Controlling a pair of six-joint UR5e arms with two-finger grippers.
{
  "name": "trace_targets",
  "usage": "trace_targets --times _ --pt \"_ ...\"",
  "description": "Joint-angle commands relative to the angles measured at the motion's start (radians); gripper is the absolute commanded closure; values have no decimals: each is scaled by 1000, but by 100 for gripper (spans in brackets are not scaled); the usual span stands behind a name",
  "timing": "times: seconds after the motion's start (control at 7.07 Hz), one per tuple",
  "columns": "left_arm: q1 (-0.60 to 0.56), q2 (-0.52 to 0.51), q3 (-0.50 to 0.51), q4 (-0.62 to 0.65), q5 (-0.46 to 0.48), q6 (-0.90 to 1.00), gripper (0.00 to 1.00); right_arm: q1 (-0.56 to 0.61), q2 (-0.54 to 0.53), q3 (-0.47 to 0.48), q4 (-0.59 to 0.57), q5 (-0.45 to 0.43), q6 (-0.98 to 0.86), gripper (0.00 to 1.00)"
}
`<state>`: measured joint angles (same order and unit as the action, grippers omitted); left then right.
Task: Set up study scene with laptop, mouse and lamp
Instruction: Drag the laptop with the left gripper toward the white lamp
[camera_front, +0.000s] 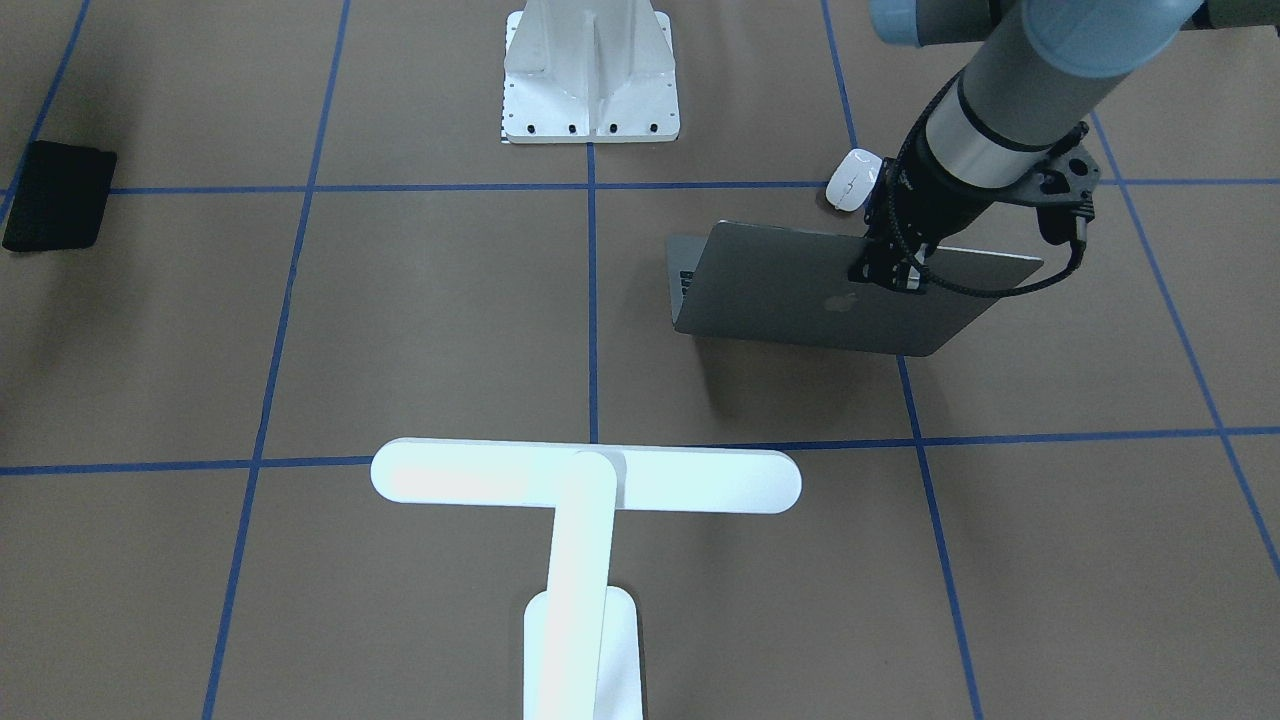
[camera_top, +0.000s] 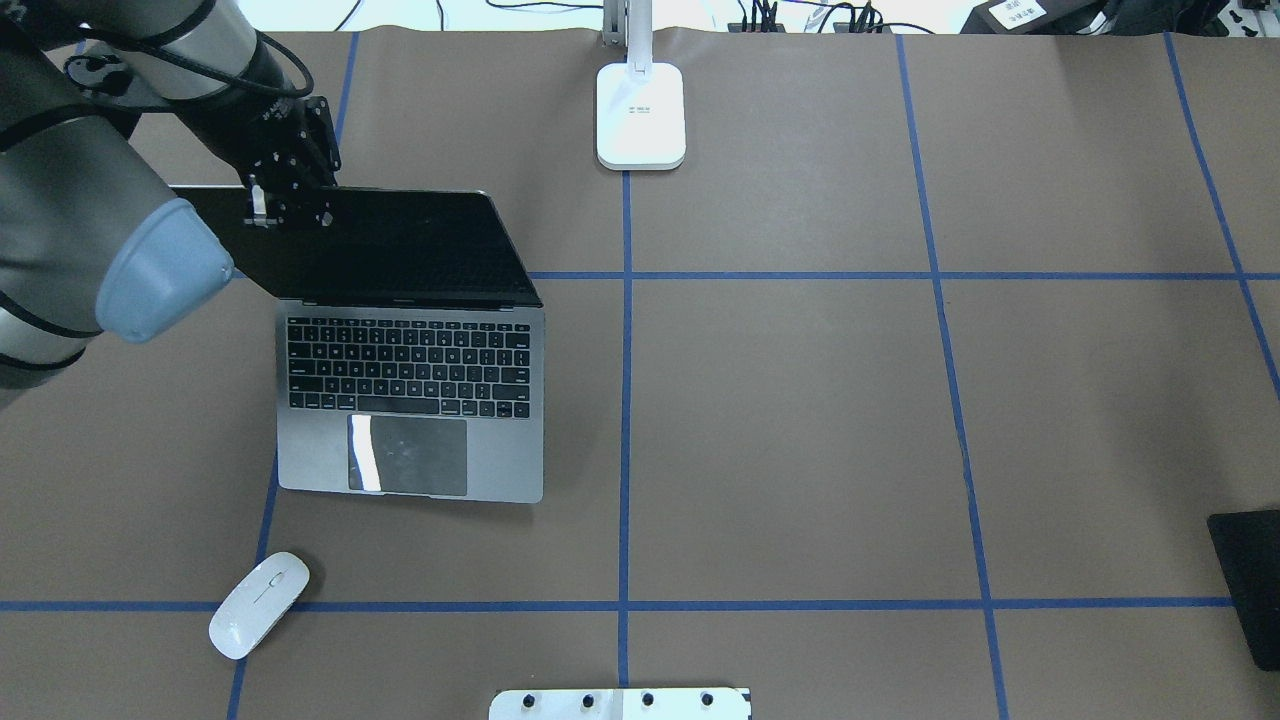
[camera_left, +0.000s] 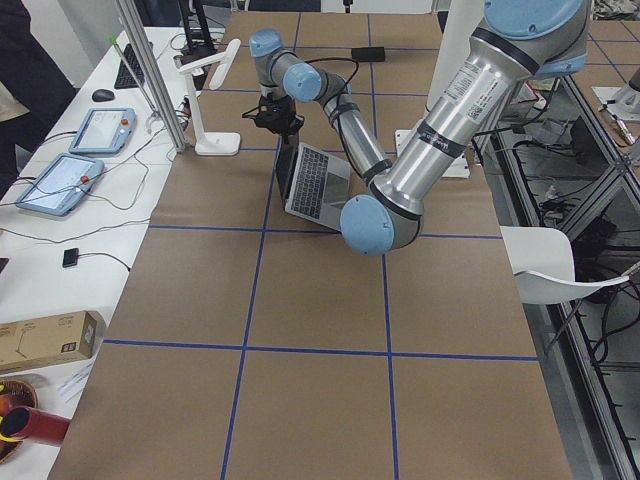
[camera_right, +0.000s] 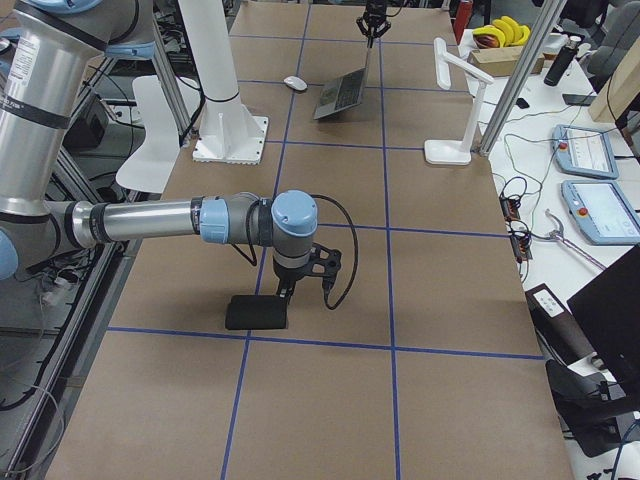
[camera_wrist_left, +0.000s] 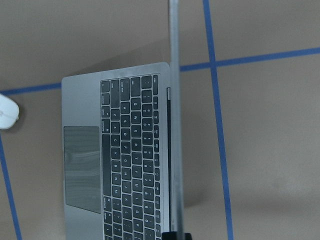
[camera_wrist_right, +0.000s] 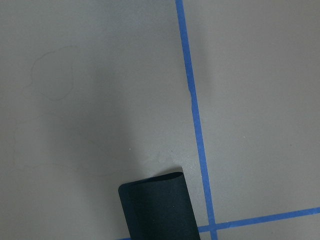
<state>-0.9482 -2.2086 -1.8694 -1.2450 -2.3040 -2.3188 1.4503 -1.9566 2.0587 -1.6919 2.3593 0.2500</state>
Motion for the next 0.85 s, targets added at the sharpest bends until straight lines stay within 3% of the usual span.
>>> trace_targets --times 0.0,0.71 --pt "45 -40 30 -39 8 -102 100 1 -5 0 0 9 2 0" --pt "91 -195 243 -230 139 -232 100 -1 -15 -6 0 18 2 0"
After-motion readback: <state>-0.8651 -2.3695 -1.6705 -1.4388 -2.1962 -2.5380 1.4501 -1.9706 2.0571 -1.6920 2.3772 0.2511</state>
